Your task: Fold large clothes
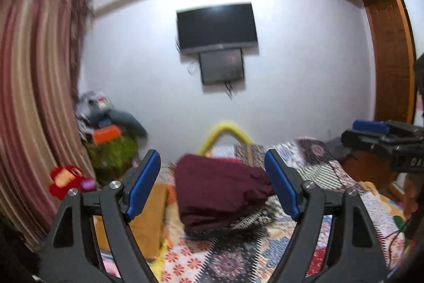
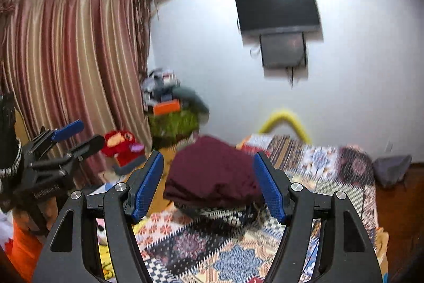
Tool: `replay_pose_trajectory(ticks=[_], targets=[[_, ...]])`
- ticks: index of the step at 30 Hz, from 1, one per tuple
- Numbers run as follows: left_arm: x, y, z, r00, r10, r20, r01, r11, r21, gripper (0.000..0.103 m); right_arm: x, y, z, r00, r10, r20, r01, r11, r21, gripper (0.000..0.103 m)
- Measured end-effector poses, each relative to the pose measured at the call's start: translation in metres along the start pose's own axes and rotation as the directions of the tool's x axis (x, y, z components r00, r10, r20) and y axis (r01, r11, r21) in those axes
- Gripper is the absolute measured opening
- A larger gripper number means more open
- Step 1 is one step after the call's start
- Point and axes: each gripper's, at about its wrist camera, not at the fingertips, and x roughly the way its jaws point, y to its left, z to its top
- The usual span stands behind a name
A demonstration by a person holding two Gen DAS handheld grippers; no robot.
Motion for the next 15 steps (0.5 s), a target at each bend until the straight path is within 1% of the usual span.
replay_pose_trajectory(ticks=[2,4,5,6,8,9,10,11,13,15], targets=[[-0.015,-0.005,-0.004,0.999,0.017,0.041,-0.017,1.0,-0.002,0.08,-0.011,0.009,-0.003,0.999,-0.013,0.049,0.014,1.0,-0.019,0.066],[-0.029,-0.009,-0.007,0.997,0.019,0.072,-0.017,1.0,-0.019,0.08,-0.018,0.015,-0.005,0.996,-0.025,0.085,0.028,0.999,-0.034,0.066],[-0.035,-0.01,-0.009,0.996,0.014,0.085,-0.011,0.999,-0.033,0.081,-0.022,0.02,-0.006,0.994,-0.033,0.106,0.038,0.998,-0.041,0.066],[-0.041,-0.01,-0.01,0.995,-0.004,0.098,0.01,0.998,-0.057,0.081,-0.025,0.023,-0.008,0.992,-0.042,0.122,0.048,0.998,-0.045,0.066],[-0.047,-0.007,-0.012,0.993,-0.013,0.114,0.024,0.996,-0.091,0.087,-0.03,0.028,-0.011,0.987,-0.057,0.153,0.065,0.997,-0.05,0.067],[-0.05,-0.006,-0.014,0.992,-0.003,0.127,0.016,0.994,-0.104,0.089,-0.032,0.03,-0.013,0.985,-0.06,0.163,0.069,0.996,-0.051,0.07],[-0.055,-0.005,-0.016,0.991,0.005,0.137,0.01,0.994,-0.113,0.092,-0.033,0.032,-0.014,0.983,-0.061,0.172,0.071,0.996,-0.051,0.078],[-0.058,-0.005,-0.018,0.99,0.01,0.143,0.008,0.992,-0.122,0.096,-0.034,0.034,-0.015,0.981,-0.07,0.183,0.081,0.995,-0.056,0.082],[-0.063,-0.002,-0.021,0.989,0.004,0.147,0.018,0.988,-0.151,0.099,-0.036,0.035,-0.018,0.973,-0.092,0.213,0.107,0.993,-0.06,0.093],[-0.064,0.001,-0.024,0.989,0.013,0.146,0.011,0.986,-0.164,0.1,-0.035,0.034,-0.018,0.97,-0.111,0.215,0.125,0.99,-0.057,0.1]])
